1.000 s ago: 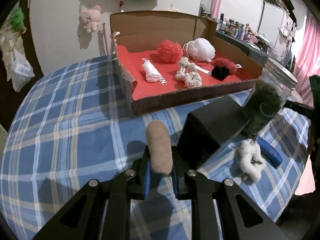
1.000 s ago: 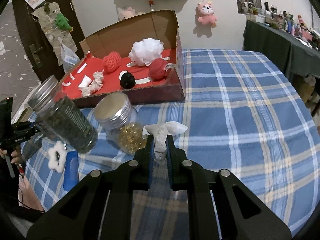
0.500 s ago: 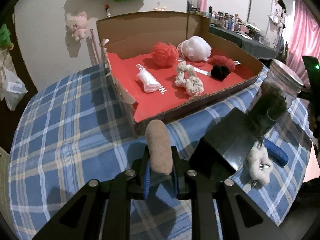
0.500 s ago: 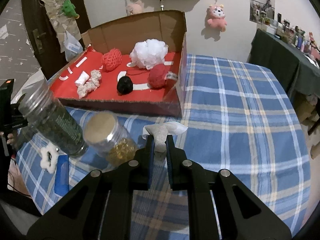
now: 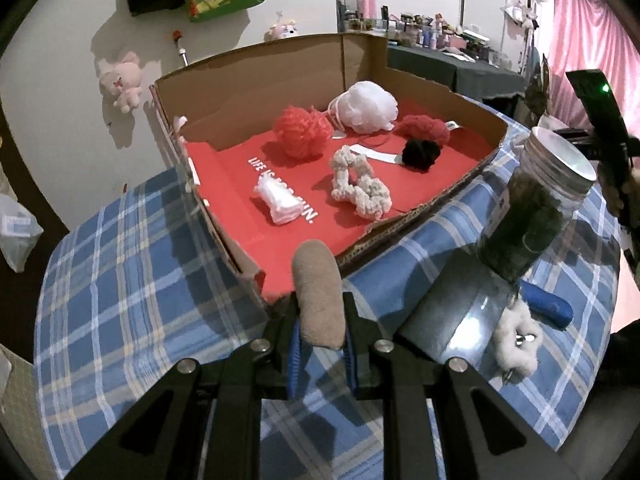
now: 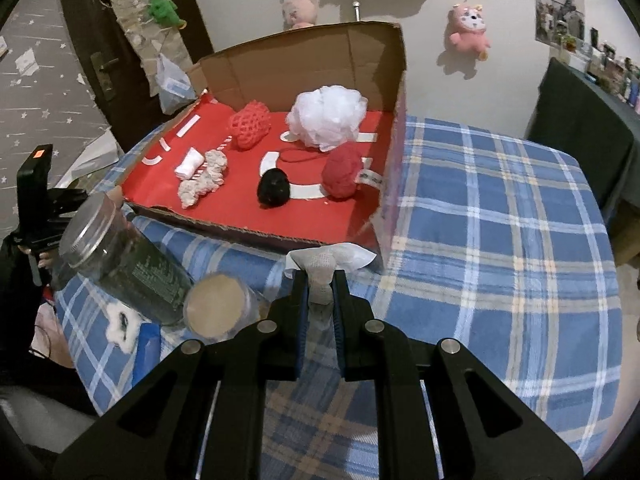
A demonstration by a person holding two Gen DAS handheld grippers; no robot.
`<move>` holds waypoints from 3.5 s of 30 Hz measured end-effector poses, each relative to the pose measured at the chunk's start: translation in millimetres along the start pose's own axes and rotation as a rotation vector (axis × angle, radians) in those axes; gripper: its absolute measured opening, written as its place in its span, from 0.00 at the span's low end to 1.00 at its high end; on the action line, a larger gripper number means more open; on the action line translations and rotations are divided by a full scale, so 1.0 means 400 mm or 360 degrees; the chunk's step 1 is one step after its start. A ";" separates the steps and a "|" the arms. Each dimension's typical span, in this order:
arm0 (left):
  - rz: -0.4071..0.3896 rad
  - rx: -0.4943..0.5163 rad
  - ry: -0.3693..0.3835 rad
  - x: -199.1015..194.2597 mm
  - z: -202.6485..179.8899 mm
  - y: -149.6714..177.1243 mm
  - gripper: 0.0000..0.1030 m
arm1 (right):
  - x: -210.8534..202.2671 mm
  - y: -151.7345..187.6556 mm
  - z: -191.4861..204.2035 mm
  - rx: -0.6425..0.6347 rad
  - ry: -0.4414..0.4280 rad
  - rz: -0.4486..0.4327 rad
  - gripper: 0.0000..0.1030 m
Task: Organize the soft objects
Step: 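Carry the pad and tissue into the box and open both tools, then withdraw both tools from the box toward the white star scrunchie and blue sponge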
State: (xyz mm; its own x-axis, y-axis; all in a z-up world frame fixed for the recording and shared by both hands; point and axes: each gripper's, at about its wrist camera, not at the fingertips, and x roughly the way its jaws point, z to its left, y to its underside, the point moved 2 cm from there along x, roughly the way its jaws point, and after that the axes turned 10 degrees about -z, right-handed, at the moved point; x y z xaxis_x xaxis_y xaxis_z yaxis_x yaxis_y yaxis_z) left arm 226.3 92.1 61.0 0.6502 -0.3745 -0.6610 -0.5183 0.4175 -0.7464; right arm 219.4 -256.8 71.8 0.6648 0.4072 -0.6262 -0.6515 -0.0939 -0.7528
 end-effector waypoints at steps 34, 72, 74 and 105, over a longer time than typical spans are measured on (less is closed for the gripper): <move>0.0345 0.0156 0.0160 0.269 -0.179 -0.263 0.22 | 0.233 -0.149 0.080 -0.0261 0.0003 0.0310 0.10; 0.0347 0.0146 0.0093 0.318 -0.192 -0.315 0.63 | 0.221 -0.182 0.123 -0.0413 0.0194 0.0310 0.66; 0.0315 0.0128 0.0060 0.296 -0.187 -0.323 0.63 | 0.198 -0.191 0.124 -0.0393 0.0209 0.0280 0.66; -0.0731 -0.0247 -0.0403 -0.411 -0.314 -0.158 1.00 | -0.396 -0.086 0.379 -0.0305 0.0254 -0.0574 0.89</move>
State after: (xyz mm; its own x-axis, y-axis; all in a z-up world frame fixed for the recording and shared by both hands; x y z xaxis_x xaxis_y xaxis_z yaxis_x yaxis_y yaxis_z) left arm 82.5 23.3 207.1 0.9324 -0.2705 -0.2396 -0.2131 0.1238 -0.9691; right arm 81.3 -180.2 227.7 0.8954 0.3006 -0.3284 -0.2976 -0.1443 -0.9437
